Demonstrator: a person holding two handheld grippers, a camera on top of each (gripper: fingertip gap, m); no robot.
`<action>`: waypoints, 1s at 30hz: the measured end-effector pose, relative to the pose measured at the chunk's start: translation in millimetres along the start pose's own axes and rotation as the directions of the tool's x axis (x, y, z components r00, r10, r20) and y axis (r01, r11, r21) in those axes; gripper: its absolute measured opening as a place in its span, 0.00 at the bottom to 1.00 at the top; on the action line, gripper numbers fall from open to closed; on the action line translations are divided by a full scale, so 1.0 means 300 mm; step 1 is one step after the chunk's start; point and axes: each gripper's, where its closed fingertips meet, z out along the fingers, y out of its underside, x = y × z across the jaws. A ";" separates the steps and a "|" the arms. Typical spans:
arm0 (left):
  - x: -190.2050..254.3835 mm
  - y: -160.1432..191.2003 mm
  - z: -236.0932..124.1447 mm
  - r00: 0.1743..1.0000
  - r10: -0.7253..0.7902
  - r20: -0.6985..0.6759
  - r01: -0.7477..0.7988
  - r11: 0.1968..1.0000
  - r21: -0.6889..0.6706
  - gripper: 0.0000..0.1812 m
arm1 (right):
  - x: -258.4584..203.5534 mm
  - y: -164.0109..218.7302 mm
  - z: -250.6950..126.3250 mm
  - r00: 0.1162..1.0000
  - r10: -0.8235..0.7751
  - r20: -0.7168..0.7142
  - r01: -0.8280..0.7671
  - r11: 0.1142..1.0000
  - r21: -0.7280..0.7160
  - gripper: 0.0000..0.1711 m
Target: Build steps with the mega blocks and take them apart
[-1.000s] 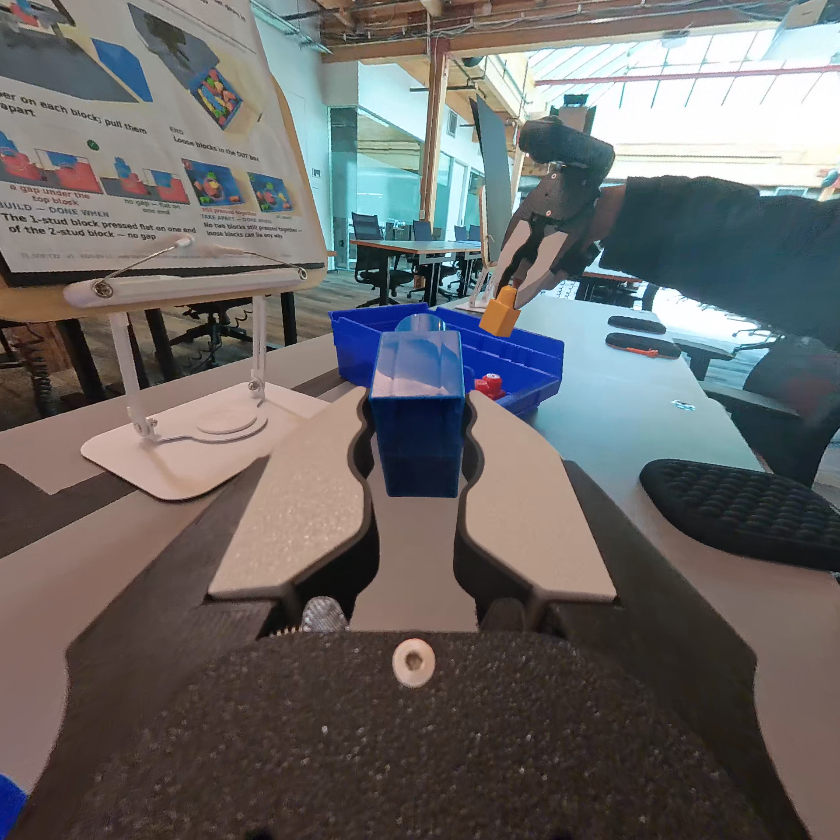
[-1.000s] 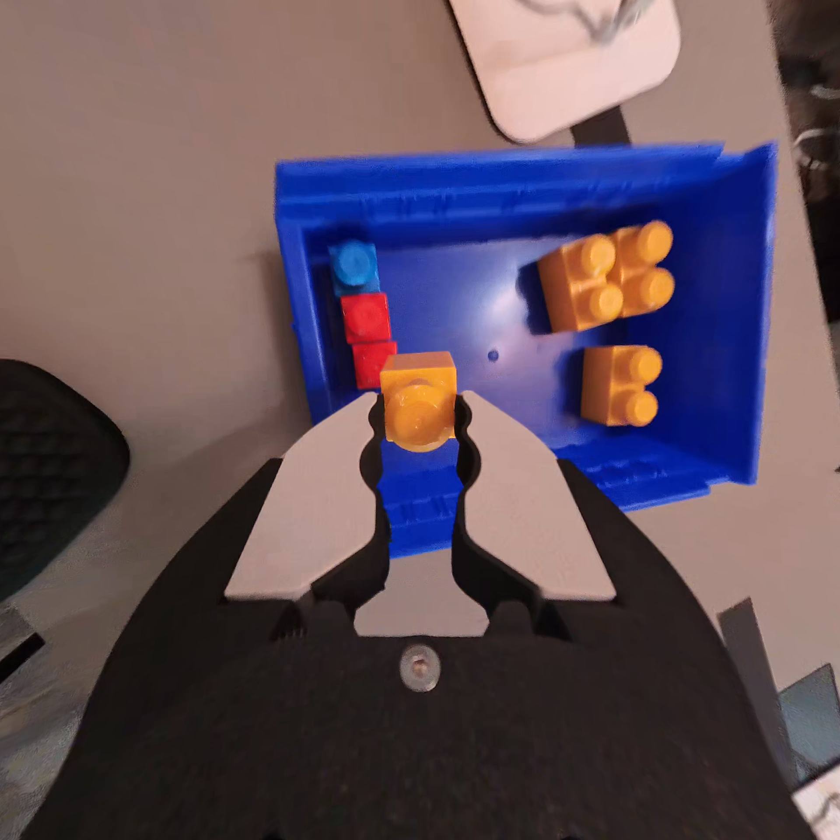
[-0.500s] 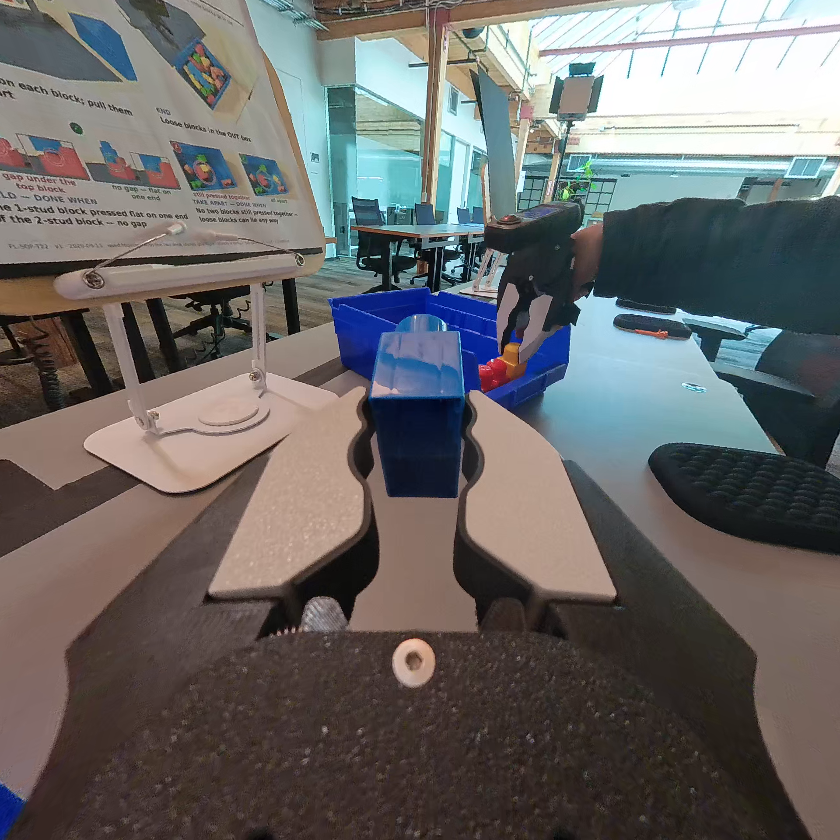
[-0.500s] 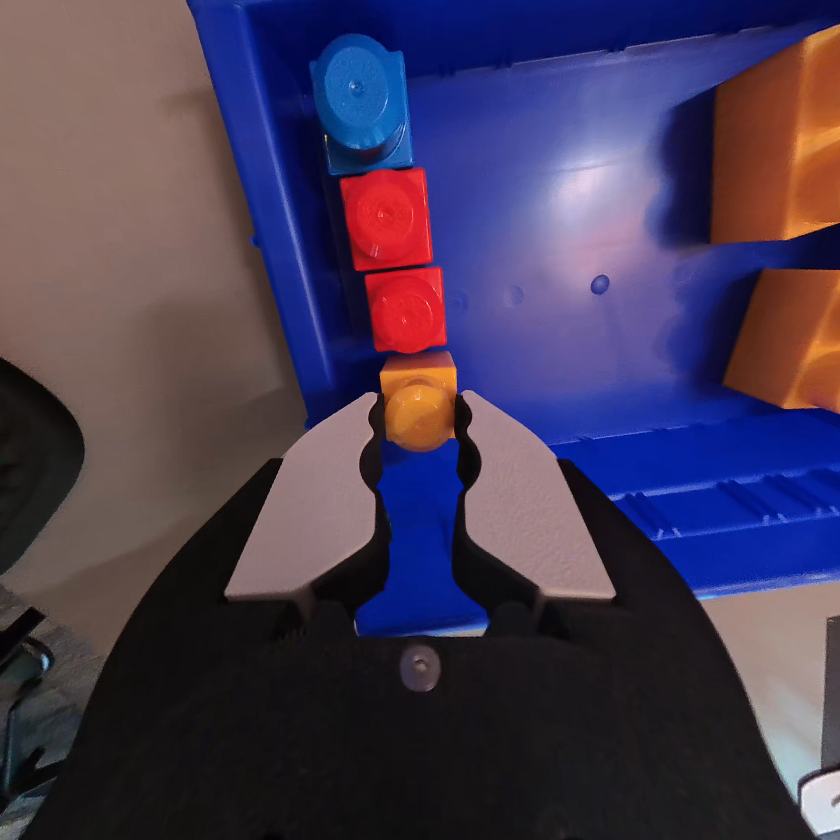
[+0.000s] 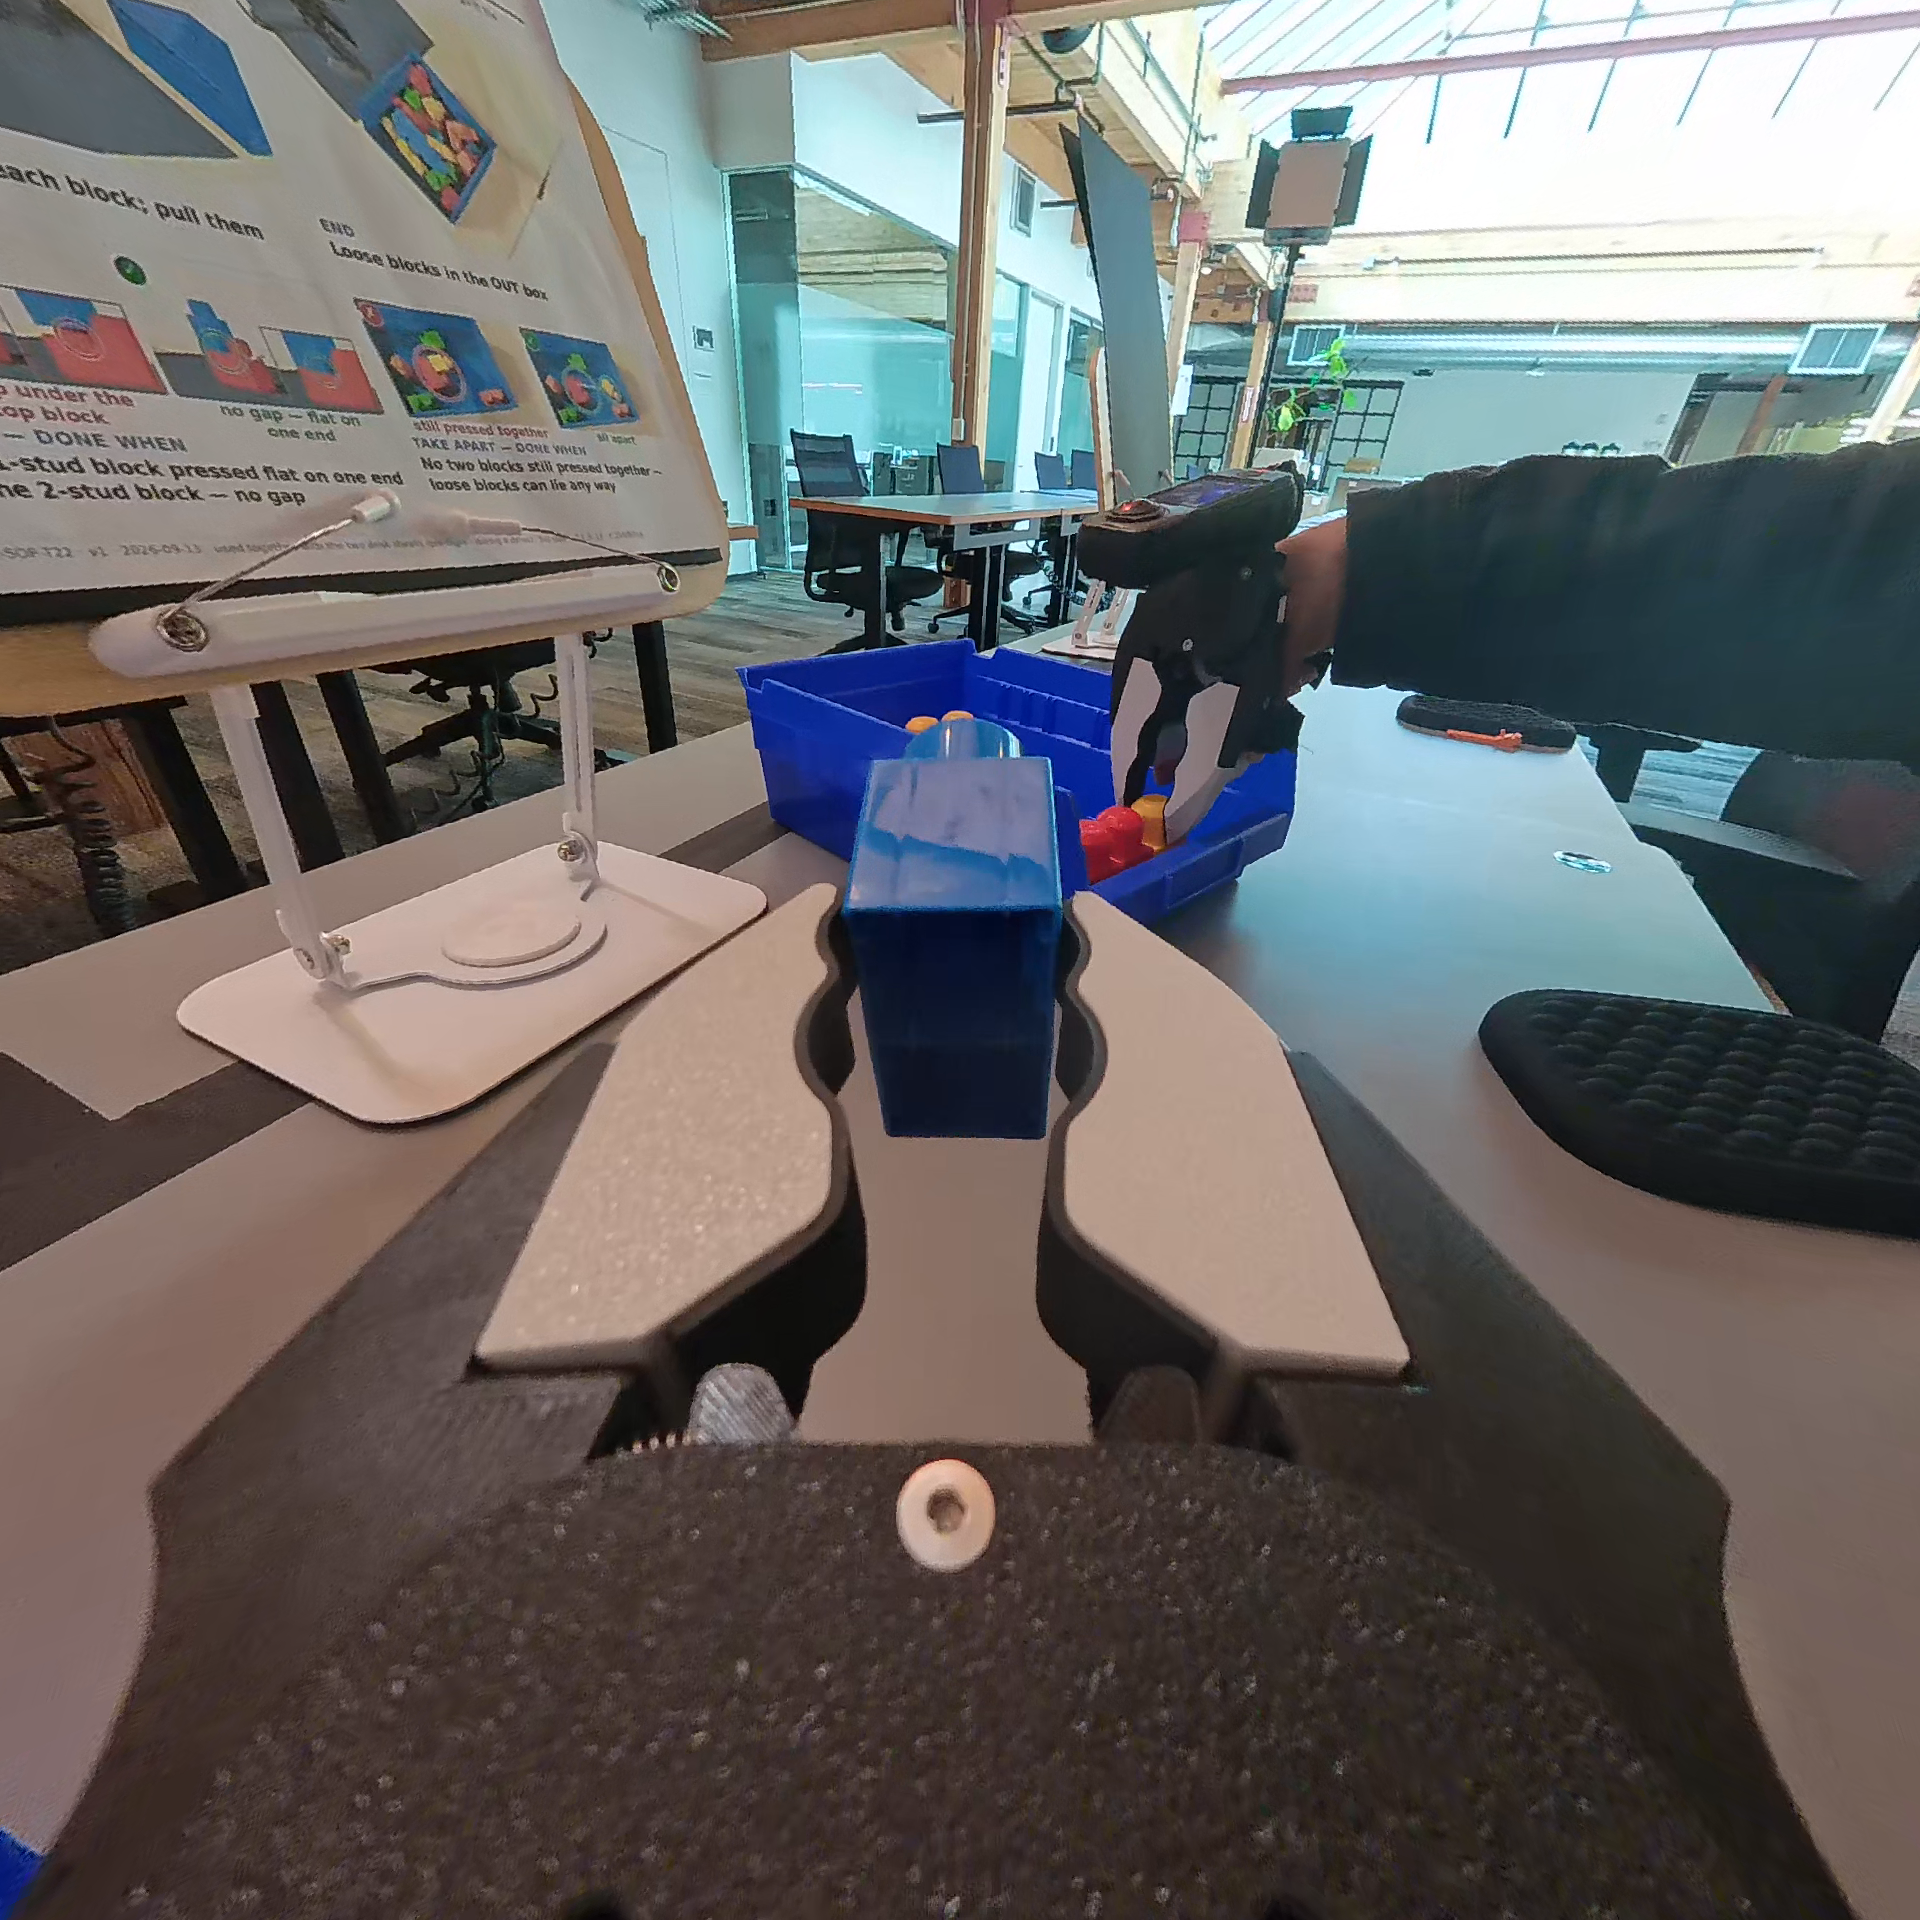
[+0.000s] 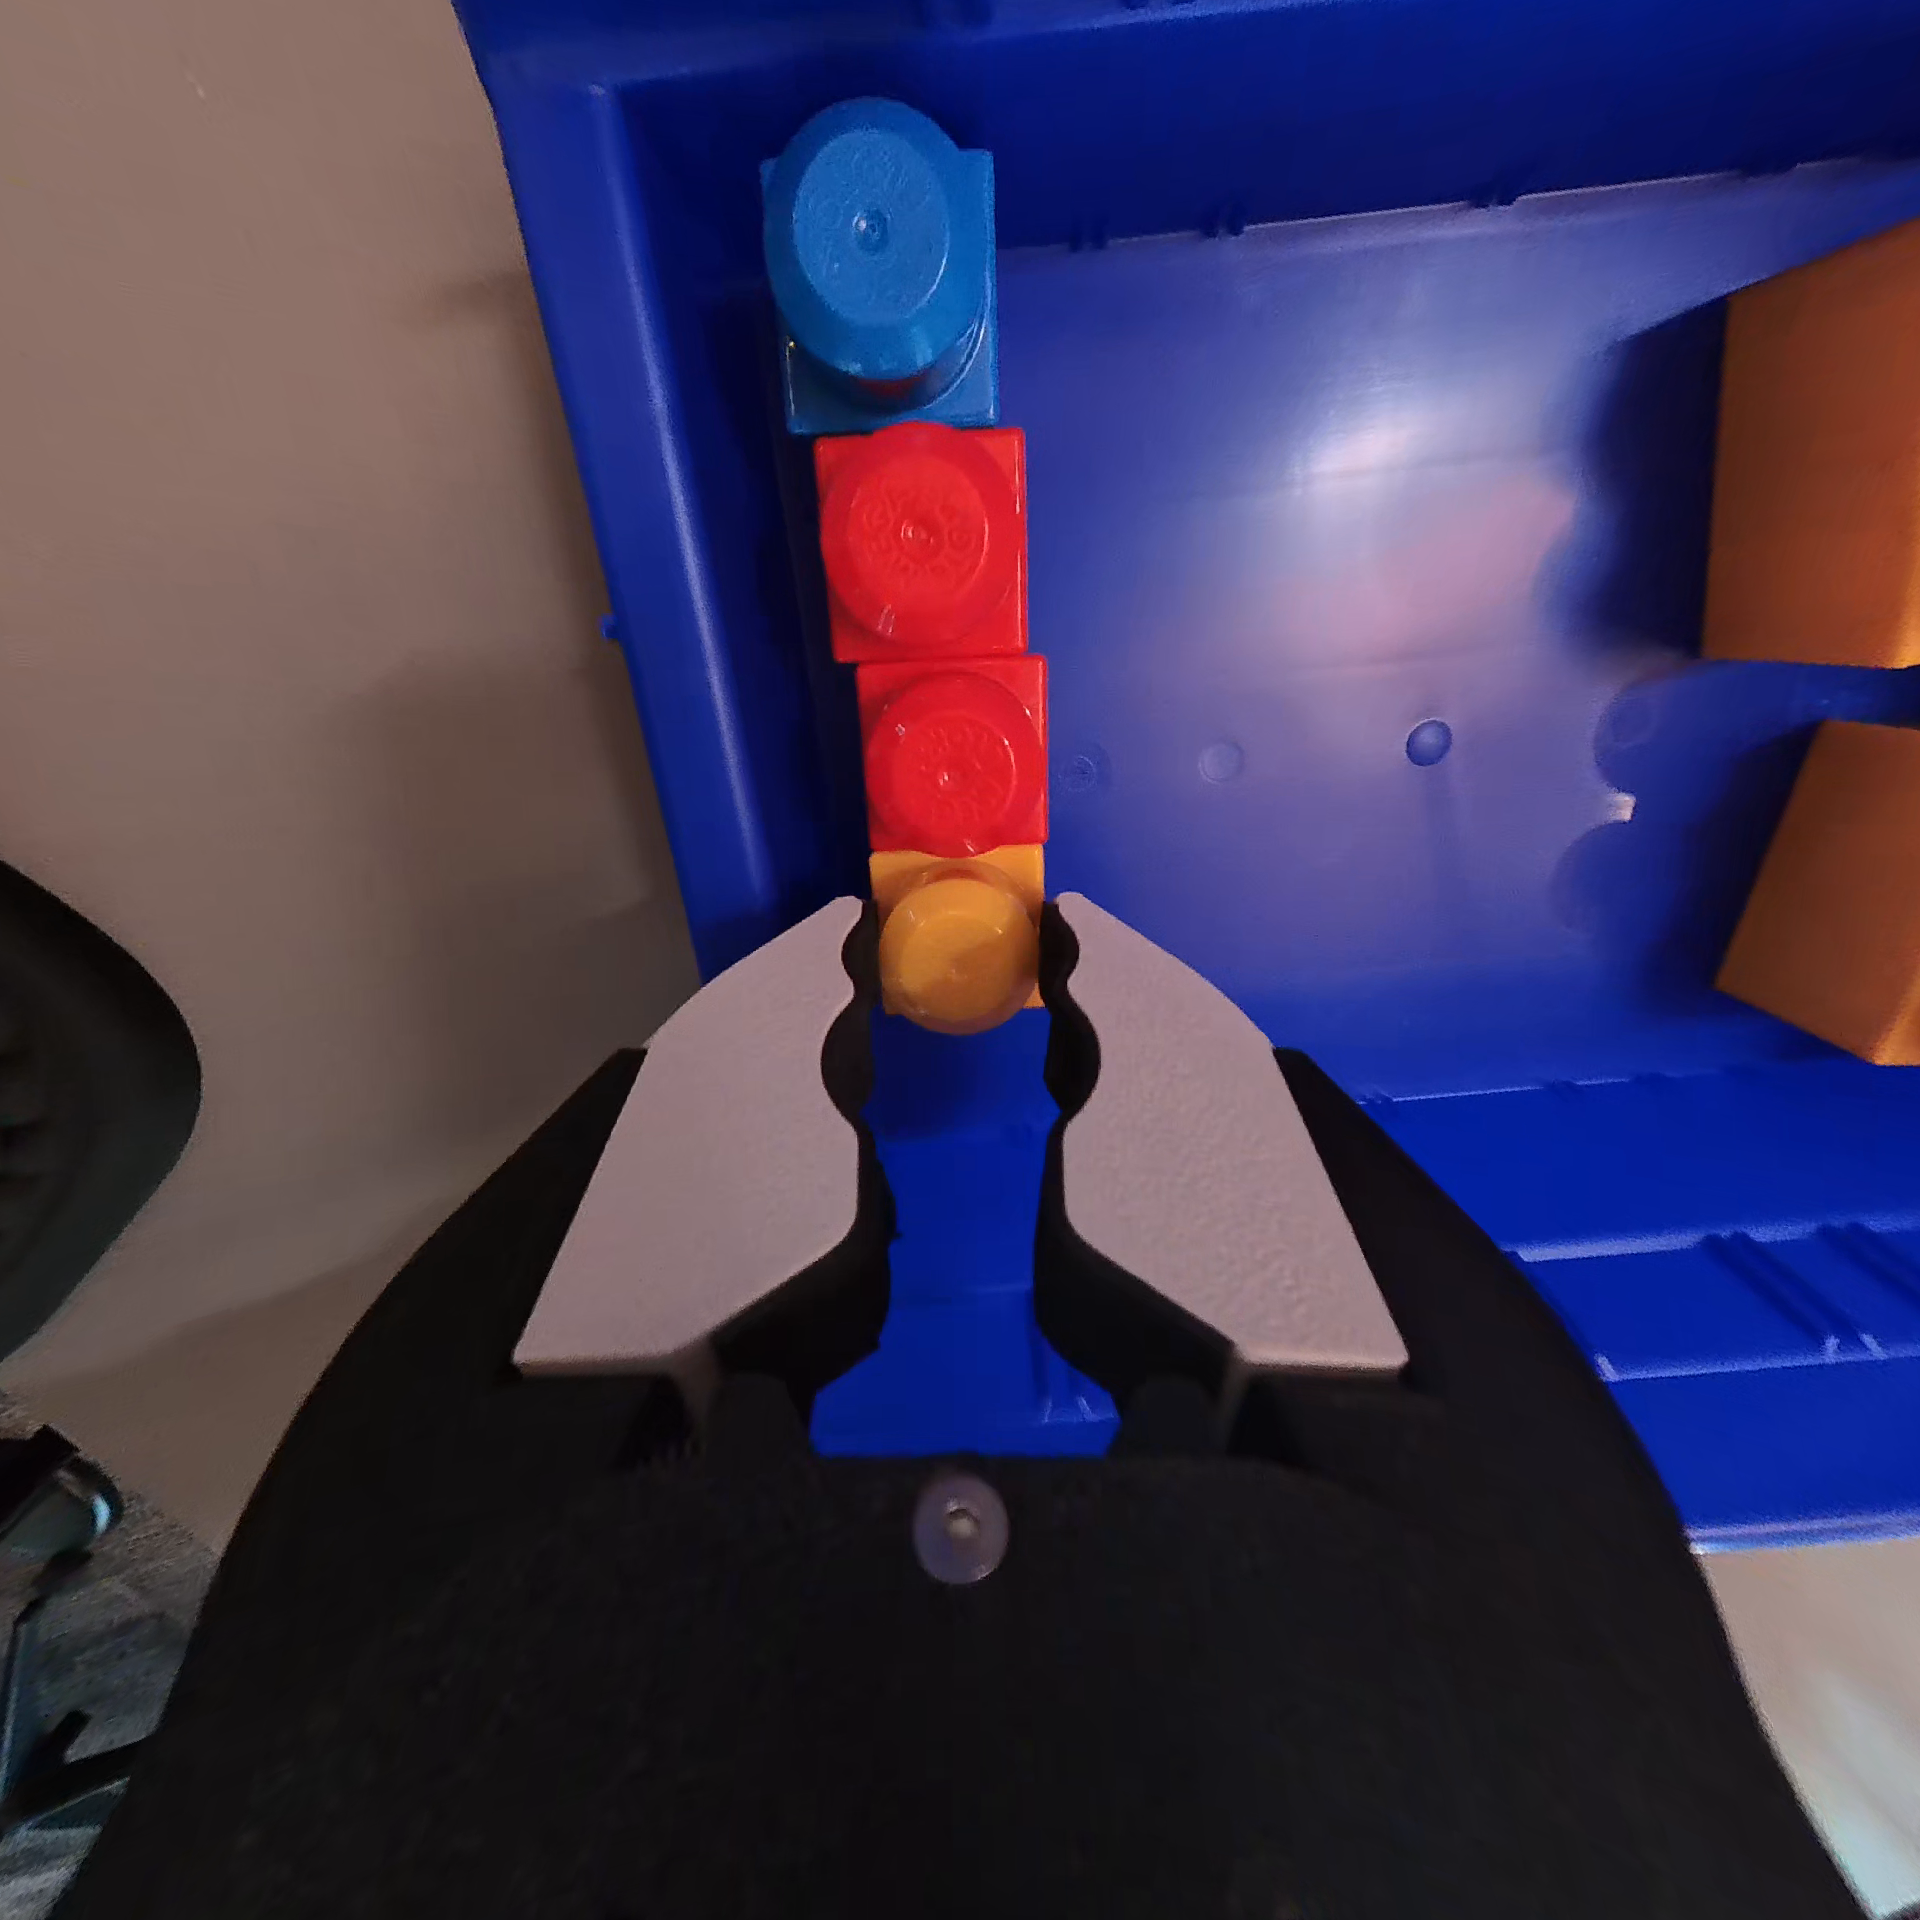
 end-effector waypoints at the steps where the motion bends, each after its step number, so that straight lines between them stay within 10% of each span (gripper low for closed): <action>1: 0.001 0.001 0.000 1.000 0.000 -0.001 0.000 1.000 -0.001 0.20 | -0.002 -0.002 0.001 1.000 0.000 0.002 0.000 1.000 0.005 0.17; 17: 0.014 0.003 0.003 1.000 -0.001 -0.019 0.001 1.000 -0.001 0.20 | -0.008 -0.094 -0.172 1.000 0.006 -0.009 -0.004 0.980 0.199 0.27; 30: 0.142 -0.062 0.009 0.972 -0.063 -0.225 0.093 0.988 0.126 0.20 | -0.501 -0.668 -0.380 0.936 -0.352 0.031 0.194 0.585 0.788 0.24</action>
